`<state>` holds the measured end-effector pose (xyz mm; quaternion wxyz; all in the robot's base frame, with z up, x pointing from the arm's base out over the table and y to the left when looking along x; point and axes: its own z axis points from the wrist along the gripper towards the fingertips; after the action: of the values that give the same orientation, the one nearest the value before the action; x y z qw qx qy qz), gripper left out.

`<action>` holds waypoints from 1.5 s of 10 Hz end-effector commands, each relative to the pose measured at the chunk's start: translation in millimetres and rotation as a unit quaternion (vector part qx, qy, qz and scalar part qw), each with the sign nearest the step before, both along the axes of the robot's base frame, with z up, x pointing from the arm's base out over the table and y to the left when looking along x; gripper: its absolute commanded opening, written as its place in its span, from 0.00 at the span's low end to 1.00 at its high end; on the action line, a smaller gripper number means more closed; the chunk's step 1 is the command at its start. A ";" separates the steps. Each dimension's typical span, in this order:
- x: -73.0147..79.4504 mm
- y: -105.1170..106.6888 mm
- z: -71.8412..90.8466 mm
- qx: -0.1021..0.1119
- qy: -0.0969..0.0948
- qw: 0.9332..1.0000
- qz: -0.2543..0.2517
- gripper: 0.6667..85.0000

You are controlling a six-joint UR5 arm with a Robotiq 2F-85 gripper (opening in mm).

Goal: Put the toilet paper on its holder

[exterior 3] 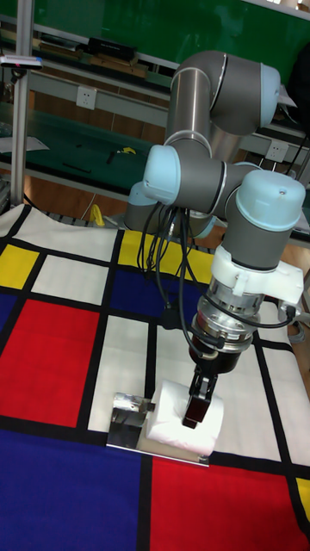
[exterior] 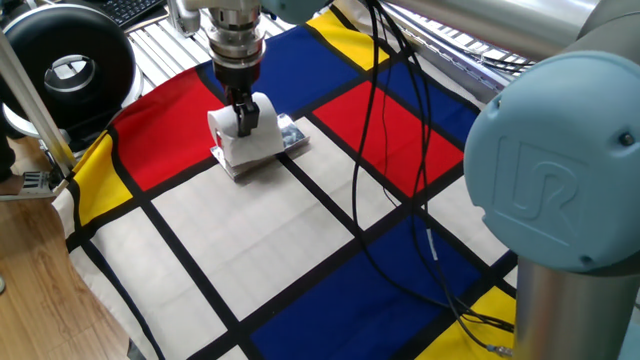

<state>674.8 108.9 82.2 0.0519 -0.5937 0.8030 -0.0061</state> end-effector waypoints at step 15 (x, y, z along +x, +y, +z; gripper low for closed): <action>-0.5 4.1 6.2 0.016 0.013 1.000 -0.011 0.56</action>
<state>669.0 110.5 86.7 0.0404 -0.5839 0.8107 0.0126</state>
